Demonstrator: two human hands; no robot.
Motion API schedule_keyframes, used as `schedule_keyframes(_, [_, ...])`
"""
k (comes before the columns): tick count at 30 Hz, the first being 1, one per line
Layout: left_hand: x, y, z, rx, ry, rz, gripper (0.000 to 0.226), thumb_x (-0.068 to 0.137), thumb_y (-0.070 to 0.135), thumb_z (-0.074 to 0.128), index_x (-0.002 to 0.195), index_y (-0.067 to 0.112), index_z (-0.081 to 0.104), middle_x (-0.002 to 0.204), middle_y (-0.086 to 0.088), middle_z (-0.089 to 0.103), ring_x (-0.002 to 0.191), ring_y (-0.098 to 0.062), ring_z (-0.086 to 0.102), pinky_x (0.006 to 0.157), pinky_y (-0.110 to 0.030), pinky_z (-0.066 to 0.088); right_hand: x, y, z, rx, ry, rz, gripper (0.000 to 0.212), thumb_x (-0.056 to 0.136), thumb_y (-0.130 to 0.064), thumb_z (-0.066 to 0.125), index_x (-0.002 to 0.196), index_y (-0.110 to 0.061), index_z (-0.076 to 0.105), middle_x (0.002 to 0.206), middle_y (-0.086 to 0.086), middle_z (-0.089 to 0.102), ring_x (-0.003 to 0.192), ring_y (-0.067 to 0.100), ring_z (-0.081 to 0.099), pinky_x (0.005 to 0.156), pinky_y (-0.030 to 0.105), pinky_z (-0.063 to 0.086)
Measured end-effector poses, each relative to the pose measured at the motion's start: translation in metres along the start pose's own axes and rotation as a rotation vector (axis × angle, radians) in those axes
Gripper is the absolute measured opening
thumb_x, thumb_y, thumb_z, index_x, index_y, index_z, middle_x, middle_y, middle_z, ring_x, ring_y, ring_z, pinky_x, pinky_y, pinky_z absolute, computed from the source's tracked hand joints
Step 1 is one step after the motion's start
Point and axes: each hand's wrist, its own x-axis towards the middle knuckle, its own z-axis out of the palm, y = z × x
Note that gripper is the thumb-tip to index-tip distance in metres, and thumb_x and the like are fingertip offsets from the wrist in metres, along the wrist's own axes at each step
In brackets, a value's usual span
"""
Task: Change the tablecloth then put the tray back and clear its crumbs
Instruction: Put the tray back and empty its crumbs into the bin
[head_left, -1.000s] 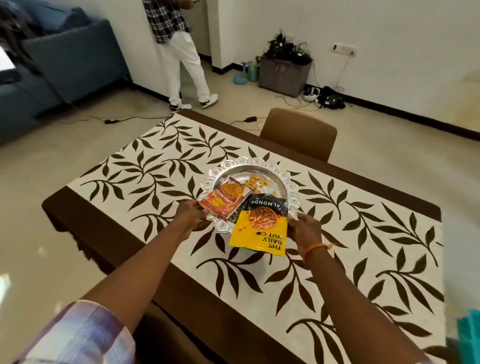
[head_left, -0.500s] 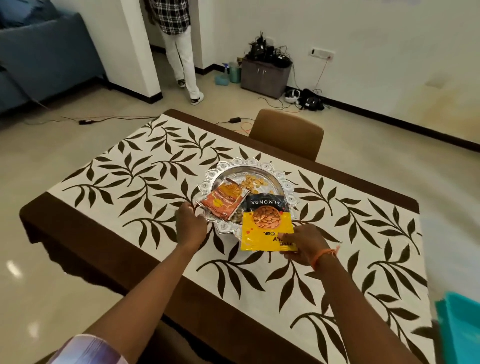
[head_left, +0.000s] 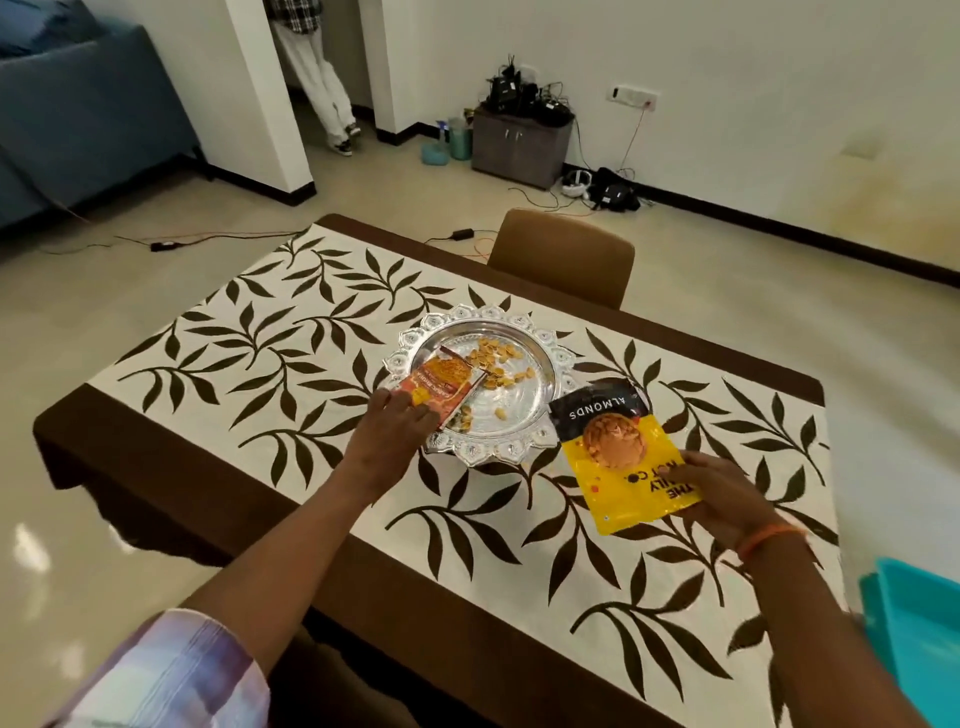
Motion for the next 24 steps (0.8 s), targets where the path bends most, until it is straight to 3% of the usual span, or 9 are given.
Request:
schedule_keyframes(2, [0.0, -0.001, -0.002, 0.011, 0.007, 0.017, 0.035, 0.064, -0.001, 0.072, 0.093, 0.019, 0.07, 0.086, 0.001, 0.074, 0.09, -0.028, 0.064, 0.08, -0.041, 0.042, 0.005, 0.022, -0.006, 0.017, 0.015, 0.05, 0.027, 0.084, 0.006, 0.054, 0.109, 0.002, 0.062, 0.096, 0.026, 0.067, 0.082, 0.036, 0.063, 0.069, 0.044, 0.055])
schedule_keyframes(4, [-0.001, -0.005, -0.004, -0.006, 0.026, 0.037, 0.025, 0.064, 0.001, 0.075, 0.081, 0.018, 0.071, 0.075, 0.0, 0.073, 0.084, -0.029, 0.063, 0.075, -0.04, 0.043, 0.01, 0.041, -0.007, -0.025, 0.07, 0.093, 0.024, 0.083, 0.005, 0.055, 0.104, -0.001, 0.064, 0.089, 0.024, 0.064, 0.081, 0.037, 0.059, 0.072, 0.049, 0.052])
schedule_keyframes(6, [-0.001, -0.006, -0.008, -0.02, 0.036, 0.062, 0.022, 0.063, 0.002, 0.077, 0.078, 0.017, 0.071, 0.071, 0.0, 0.071, 0.083, -0.028, 0.063, 0.072, -0.04, 0.045, 0.014, 0.06, -0.005, -0.056, 0.171, 0.117, 0.02, 0.082, 0.006, 0.054, 0.095, -0.005, 0.064, 0.08, 0.02, 0.062, 0.072, 0.032, 0.057, 0.069, 0.044, 0.05])
schedule_keyframes(8, [-0.002, -0.008, -0.012, -0.045, 0.06, 0.082, 0.023, 0.062, 0.004, 0.08, 0.079, 0.018, 0.072, 0.073, 0.0, 0.072, 0.084, -0.027, 0.064, 0.072, -0.039, 0.046, 0.022, 0.078, 0.001, -0.023, 0.233, 0.173, 0.018, 0.081, 0.008, 0.054, 0.089, -0.005, 0.063, 0.076, 0.018, 0.06, 0.068, 0.029, 0.055, 0.065, 0.038, 0.047])
schedule_keyframes(13, [-0.001, -0.011, -0.03, -0.133, 0.196, 0.005, 0.032, 0.067, 0.011, 0.081, 0.097, 0.014, 0.071, 0.09, -0.005, 0.074, 0.093, -0.03, 0.063, 0.079, -0.043, 0.043, 0.048, 0.115, 0.013, -0.183, 0.295, 0.207, 0.003, 0.075, 0.003, 0.062, 0.077, 0.001, 0.064, 0.087, 0.03, 0.061, 0.071, 0.034, 0.059, 0.068, 0.048, 0.053])
schedule_keyframes(15, [0.004, -0.011, -0.039, -0.155, 0.305, -0.024, 0.025, 0.076, 0.011, 0.074, 0.1, 0.014, 0.07, 0.091, -0.003, 0.073, 0.093, -0.028, 0.061, 0.08, -0.042, 0.039, 0.049, 0.118, 0.021, -0.414, 0.407, 0.129, 0.025, 0.07, -0.013, 0.067, 0.09, 0.003, 0.069, 0.1, 0.033, 0.063, 0.091, 0.042, 0.062, 0.082, 0.052, 0.053])
schedule_keyframes(18, [0.014, -0.009, -0.058, -0.189, 0.423, -0.052, 0.019, 0.083, 0.012, 0.069, 0.101, 0.017, 0.068, 0.092, 0.001, 0.072, 0.095, -0.025, 0.061, 0.084, -0.04, 0.035, 0.031, 0.098, 0.043, -0.731, 0.614, -0.02, 0.055, 0.073, -0.026, 0.074, 0.121, -0.008, 0.057, 0.125, 0.023, 0.05, 0.114, 0.044, 0.049, 0.093, 0.048, 0.043])
schedule_keyframes(20, [0.021, -0.007, -0.072, -0.225, 0.461, -0.055, 0.019, 0.083, 0.012, 0.069, 0.102, 0.017, 0.067, 0.094, 0.0, 0.071, 0.098, -0.024, 0.061, 0.087, -0.038, 0.034, 0.021, 0.078, 0.059, -0.689, 0.529, -0.242, 0.058, 0.074, -0.031, 0.077, 0.123, -0.01, 0.055, 0.125, 0.018, 0.052, 0.115, 0.038, 0.05, 0.094, 0.045, 0.042])
schedule_keyframes(24, [0.034, 0.005, -0.099, -0.333, 0.468, -0.024, 0.024, 0.085, 0.02, 0.054, 0.104, 0.013, 0.068, 0.097, -0.006, 0.072, 0.097, -0.027, 0.064, 0.091, -0.04, 0.038, 0.001, 0.031, 0.095, -0.452, 0.178, -0.586, 0.053, 0.078, -0.039, 0.076, 0.121, -0.013, 0.059, 0.115, 0.004, 0.062, 0.108, 0.016, 0.057, 0.091, 0.036, 0.051])
